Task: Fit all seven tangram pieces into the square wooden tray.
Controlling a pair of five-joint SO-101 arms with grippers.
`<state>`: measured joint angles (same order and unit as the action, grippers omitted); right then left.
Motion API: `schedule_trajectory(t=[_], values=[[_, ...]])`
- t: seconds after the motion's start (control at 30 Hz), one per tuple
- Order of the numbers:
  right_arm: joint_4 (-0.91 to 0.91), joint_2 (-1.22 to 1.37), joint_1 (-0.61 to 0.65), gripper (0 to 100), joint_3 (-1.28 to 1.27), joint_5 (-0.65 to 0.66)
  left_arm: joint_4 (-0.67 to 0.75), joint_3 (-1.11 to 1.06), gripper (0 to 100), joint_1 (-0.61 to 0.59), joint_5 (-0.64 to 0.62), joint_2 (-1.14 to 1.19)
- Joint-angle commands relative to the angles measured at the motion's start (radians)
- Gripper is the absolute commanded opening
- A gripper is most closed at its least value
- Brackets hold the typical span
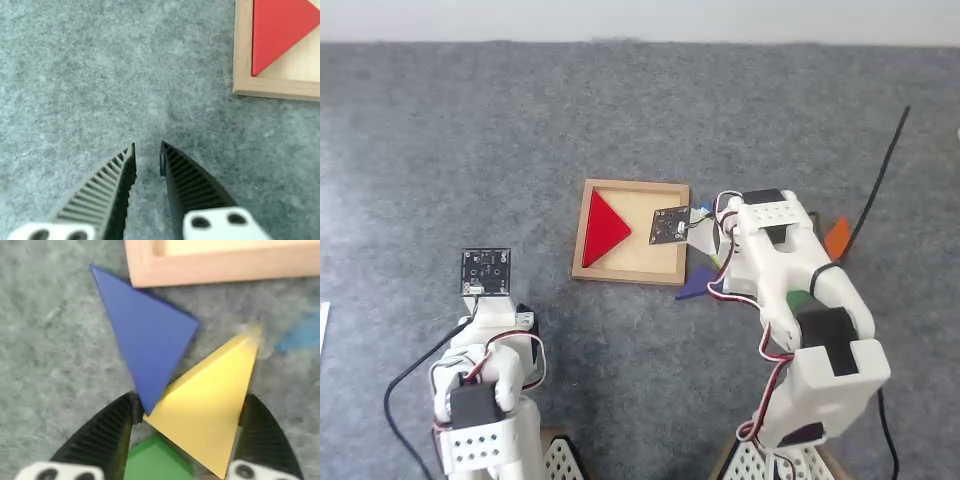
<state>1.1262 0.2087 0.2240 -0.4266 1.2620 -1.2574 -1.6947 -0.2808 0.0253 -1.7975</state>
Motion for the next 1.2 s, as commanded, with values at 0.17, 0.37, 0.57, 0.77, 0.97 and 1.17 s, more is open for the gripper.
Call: schedule_trajectory(t=[0.17,0.37,0.57,0.77,0.97,1.17], values=[[0.084,-0.005,-0.007,24.5,0.086,-0.018,-0.003,0.012,8,0.003,0.000,-0.018],[0.199,-0.007,-0.016,24.5,0.193,-0.018,-0.003,0.012,8,0.003,0.000,-0.018],[0.236,-0.088,-0.044,24.5,0.227,-0.020,-0.003,0.012,8,0.003,0.000,-0.018],[0.228,-0.185,0.001,24.5,0.233,-0.069,-0.003,0.012,8,0.003,0.000,-0.018],[0.225,-0.193,0.102,24.5,0.288,-0.126,-0.003,0.012,8,0.003,0.000,-0.018],[0.223,-0.185,0.199,24.5,0.382,-0.164,-0.003,0.012,8,0.003,0.000,-0.018]])
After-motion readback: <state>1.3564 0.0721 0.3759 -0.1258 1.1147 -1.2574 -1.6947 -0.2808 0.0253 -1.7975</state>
